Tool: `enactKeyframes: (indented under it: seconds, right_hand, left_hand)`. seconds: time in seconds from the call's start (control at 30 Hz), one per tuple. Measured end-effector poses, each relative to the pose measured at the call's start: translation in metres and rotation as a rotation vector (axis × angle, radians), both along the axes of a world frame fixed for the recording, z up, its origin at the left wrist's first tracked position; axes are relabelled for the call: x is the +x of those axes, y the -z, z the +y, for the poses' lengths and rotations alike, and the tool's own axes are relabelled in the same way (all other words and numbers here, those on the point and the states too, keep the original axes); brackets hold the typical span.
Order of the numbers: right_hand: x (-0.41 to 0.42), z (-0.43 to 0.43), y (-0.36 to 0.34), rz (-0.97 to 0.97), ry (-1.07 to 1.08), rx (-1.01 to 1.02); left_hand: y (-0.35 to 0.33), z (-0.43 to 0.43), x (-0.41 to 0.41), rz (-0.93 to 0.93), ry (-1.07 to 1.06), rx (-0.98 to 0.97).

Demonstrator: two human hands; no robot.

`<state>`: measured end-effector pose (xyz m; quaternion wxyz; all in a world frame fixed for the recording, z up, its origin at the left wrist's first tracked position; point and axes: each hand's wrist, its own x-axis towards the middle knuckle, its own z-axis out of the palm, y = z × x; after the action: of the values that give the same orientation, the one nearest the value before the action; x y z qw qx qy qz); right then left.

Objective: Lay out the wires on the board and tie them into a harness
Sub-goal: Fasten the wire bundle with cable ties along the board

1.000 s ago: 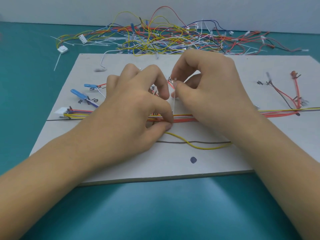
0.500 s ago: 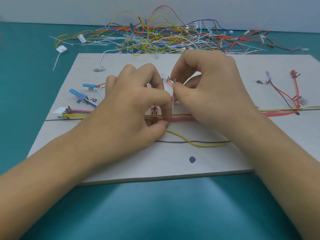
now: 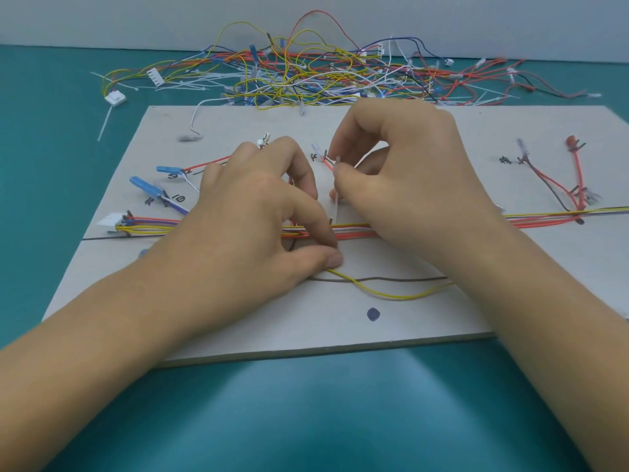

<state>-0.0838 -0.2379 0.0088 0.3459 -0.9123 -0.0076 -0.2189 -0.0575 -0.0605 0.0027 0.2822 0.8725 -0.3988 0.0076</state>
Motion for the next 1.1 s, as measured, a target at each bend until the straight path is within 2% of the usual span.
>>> enactKeyframes:
  seconds: [0.5, 0.73, 0.87, 1.1]
  right_hand:
    - [-0.002, -0.001, -0.001, 0.002, -0.03, 0.012]
    - [-0.004, -0.004, 0.0, 0.01, -0.047, 0.037]
    - [-0.006, -0.002, 0.0, -0.004, -0.065, 0.029]
    - [-0.008, 0.0, 0.001, 0.014, -0.088, 0.007]
  left_hand:
    - [-0.004, -0.004, 0.003, 0.022, -0.005, 0.019]
    - [-0.01, -0.007, -0.003, -0.07, -0.014, 0.123]
    - [-0.012, -0.012, -0.012, -0.149, -0.089, 0.228]
    - [-0.01, -0.023, -0.021, -0.123, -0.319, 0.372]
